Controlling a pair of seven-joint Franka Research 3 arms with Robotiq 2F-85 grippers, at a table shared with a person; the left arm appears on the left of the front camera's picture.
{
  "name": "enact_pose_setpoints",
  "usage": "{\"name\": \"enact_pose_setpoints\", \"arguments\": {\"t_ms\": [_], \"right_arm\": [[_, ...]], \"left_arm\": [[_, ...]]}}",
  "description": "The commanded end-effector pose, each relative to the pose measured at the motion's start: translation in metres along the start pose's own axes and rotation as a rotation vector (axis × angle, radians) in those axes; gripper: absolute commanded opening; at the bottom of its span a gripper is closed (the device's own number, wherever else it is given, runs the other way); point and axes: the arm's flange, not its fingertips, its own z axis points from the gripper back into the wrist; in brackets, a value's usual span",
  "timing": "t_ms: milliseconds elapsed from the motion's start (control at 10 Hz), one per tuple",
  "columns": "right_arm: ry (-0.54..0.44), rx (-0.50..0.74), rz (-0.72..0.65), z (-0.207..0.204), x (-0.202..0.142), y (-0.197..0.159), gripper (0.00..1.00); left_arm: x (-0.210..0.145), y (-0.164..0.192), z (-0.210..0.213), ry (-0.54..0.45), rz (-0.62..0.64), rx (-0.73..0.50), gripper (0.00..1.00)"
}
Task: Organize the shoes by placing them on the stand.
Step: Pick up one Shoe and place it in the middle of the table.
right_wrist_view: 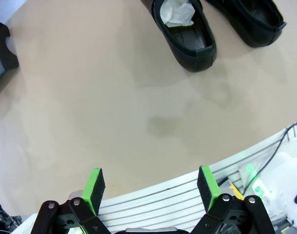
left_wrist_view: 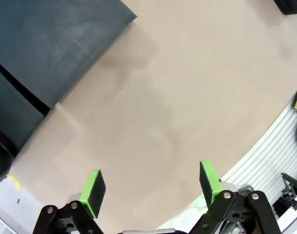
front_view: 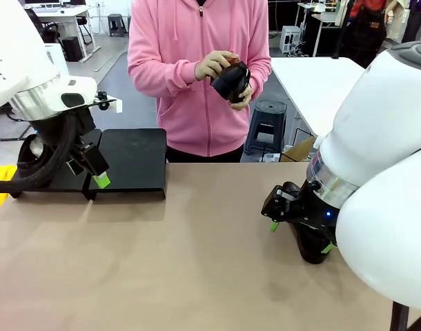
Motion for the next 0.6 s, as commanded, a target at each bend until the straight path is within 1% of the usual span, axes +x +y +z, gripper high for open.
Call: {"name": "enact_pose_setpoints", "arguments": {"t_ms": [0,100,200,300,400,500], "right_arm": [[0.006,0.021,-0.007,0.0,0.0,0.002,1.0],[0.006,0.021,-0.007,0.0,0.0,0.002,1.0],[0.0,0.0,0.0,0.0,0.0,0.0,1.0],[0.017,-0.049,-0.023,-0.003,0.02,0.003,1.0],[0.031,-0.075,-0.037,-0.005,0.041,0.002,1.0],[0.055,-0.109,-0.049,-0.009,0.064,-0.001,1.0]], "left_arm": [[-0.015,-0.009,-0.008,0.005,-0.021,-0.042,1.0],[-0.034,-0.036,0.0,-0.07,0.034,-0.141,1.0],[-0.056,-0.062,0.013,-0.139,0.028,-0.145,1.0],[-0.068,-0.071,0.019,-0.119,0.025,-0.163,1.0],[-0.073,-0.074,0.021,-0.111,0.037,-0.159,1.0],[-0.073,-0.069,0.022,-0.127,0.056,-0.167,1.0]]}}
